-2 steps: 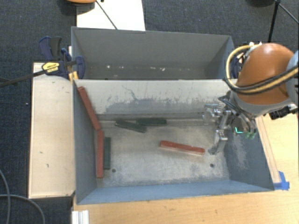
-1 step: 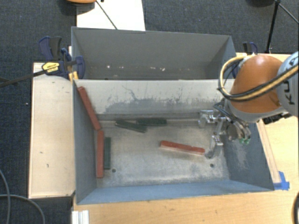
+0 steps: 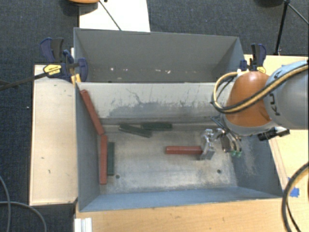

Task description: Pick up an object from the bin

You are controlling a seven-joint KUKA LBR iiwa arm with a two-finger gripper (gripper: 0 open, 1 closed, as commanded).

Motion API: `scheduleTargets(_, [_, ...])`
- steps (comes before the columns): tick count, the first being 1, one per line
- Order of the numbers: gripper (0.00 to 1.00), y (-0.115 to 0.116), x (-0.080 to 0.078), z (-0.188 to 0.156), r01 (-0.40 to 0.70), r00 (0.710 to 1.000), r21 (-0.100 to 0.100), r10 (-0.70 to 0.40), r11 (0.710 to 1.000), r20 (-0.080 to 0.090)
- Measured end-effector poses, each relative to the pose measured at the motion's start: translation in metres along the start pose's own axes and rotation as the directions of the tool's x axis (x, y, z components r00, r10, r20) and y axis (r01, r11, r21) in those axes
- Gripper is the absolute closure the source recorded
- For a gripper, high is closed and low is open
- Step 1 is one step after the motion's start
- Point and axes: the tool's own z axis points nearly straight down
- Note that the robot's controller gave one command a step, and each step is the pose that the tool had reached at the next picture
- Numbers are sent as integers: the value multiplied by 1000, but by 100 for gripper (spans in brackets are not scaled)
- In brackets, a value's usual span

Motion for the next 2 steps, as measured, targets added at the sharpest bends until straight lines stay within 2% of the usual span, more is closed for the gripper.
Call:
scheduleTargets(1, [100, 0, 0, 0, 0, 1000, 0, 0, 1000, 0])
scheduleTargets(2, [100, -25, 58, -116, -35, 999, 0, 35, 999, 1])
